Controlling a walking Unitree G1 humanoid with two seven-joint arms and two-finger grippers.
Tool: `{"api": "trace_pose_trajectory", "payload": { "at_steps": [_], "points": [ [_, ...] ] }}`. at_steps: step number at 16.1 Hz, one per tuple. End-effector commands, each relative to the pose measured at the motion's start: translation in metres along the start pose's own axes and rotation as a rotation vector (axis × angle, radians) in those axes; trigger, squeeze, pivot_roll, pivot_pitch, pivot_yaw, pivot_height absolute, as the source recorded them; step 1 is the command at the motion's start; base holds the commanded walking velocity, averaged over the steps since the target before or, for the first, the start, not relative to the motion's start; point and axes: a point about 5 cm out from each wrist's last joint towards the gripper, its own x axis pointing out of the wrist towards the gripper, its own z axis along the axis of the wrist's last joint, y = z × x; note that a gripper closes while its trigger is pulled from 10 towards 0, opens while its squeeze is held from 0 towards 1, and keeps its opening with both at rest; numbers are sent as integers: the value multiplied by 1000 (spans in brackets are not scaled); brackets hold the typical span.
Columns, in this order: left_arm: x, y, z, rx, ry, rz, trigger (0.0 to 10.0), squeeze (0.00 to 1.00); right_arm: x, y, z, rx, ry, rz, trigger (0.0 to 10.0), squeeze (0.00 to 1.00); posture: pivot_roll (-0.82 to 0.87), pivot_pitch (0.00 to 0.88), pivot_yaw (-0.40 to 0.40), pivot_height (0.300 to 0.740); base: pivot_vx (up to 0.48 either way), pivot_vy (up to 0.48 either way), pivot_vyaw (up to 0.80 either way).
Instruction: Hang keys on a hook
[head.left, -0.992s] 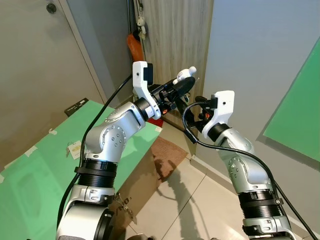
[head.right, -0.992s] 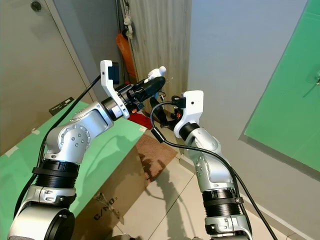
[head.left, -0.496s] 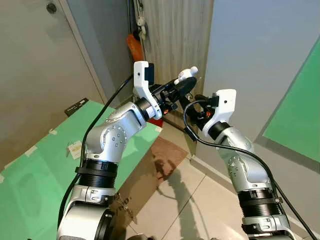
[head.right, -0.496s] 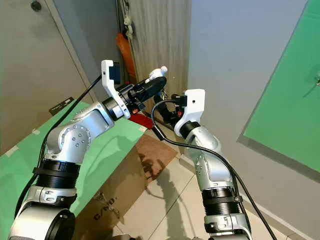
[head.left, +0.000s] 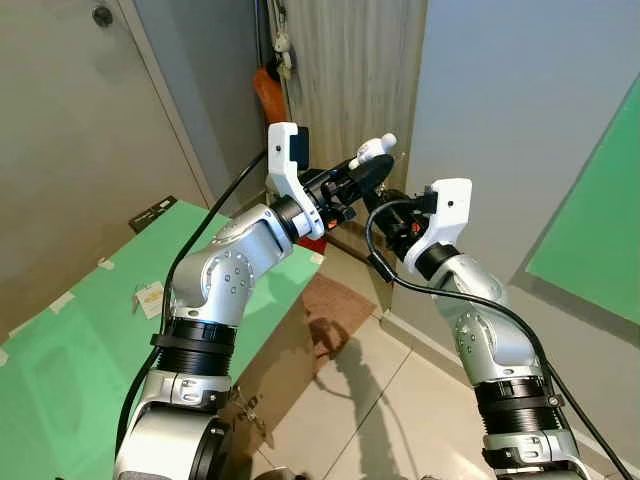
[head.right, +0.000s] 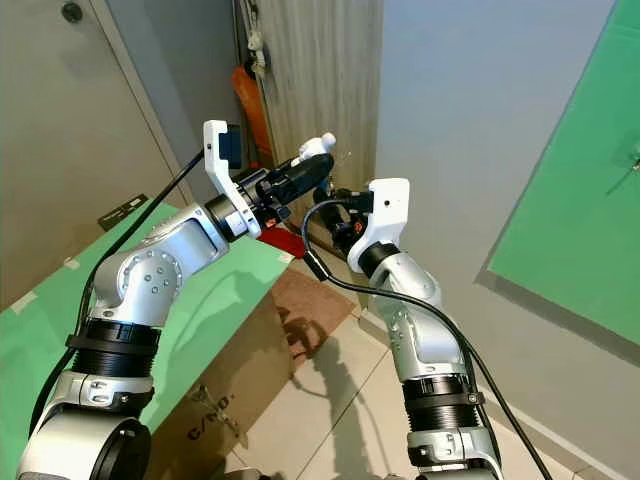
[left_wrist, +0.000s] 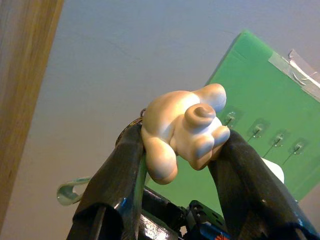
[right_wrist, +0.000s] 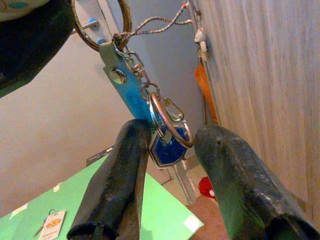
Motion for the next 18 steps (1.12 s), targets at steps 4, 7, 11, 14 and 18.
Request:
{"api": "trace_pose_trajectory", "payload": {
  "at_steps": [4, 7, 11, 14, 18],
  "points": [
    [0, -1, 6, 28, -4, -7, 0, 0, -1, -3, 4, 10, -19, -16, 0, 0, -75, 0, 143, 731, 0, 0, 0],
    [0, 2, 6, 37, 2, 8, 0, 0, -2, -4, 4, 10, -22, -24, 0, 0, -75, 0, 143, 731, 0, 0, 0],
    [0, 5, 4, 79, 20, 40, 0, 0, -2, -6, 3, 8, -18, -28, 0, 0, -75, 0, 142, 731, 0, 0, 0],
    [0, 6, 4, 86, 20, 46, 0, 0, -4, -9, 4, 3, -20, -32, 0, 0, -77, 0, 142, 731, 0, 0, 0],
    [0, 7, 2, 93, 22, 56, 0, 0, -4, -10, 4, 2, -19, -36, 0, 0, -79, 0, 140, 731, 0, 0, 0]
  ]
}}
